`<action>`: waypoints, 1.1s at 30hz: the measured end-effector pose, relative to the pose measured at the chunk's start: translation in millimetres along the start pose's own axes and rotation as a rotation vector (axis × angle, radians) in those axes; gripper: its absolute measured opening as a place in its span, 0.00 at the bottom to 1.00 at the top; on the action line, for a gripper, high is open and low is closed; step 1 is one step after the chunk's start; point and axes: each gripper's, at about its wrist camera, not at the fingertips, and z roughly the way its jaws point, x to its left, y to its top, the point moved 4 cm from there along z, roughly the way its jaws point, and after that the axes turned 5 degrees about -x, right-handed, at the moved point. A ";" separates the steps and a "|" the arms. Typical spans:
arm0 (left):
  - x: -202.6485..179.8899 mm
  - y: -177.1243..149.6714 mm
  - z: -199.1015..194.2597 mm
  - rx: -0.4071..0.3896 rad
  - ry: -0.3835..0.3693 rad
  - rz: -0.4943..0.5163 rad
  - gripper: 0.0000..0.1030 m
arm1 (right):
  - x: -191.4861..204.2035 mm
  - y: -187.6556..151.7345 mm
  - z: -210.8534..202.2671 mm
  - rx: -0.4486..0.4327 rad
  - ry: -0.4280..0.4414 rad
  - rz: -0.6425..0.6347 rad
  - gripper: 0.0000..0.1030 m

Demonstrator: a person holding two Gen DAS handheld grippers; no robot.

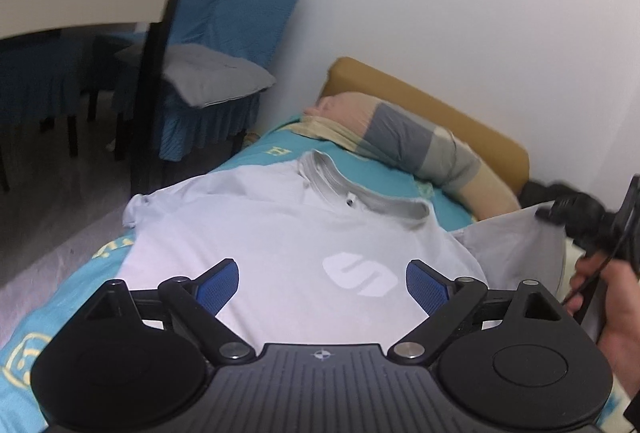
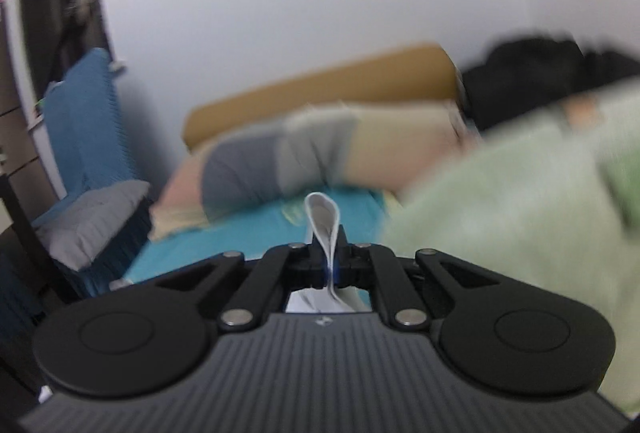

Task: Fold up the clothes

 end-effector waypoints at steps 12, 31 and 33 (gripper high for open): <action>99.1 43.6 -0.2 -0.035 0.208 -0.211 0.93 | 225.9 -40.0 44.0 0.151 0.238 -0.345 0.06; 96.3 14.1 57.5 0.076 0.188 -0.085 0.93 | 191.6 -113.0 32.1 0.241 0.333 -0.277 0.82; 94.1 13.5 55.4 0.083 0.175 -0.088 0.93 | 173.5 -103.2 -2.5 0.236 0.333 -0.261 0.82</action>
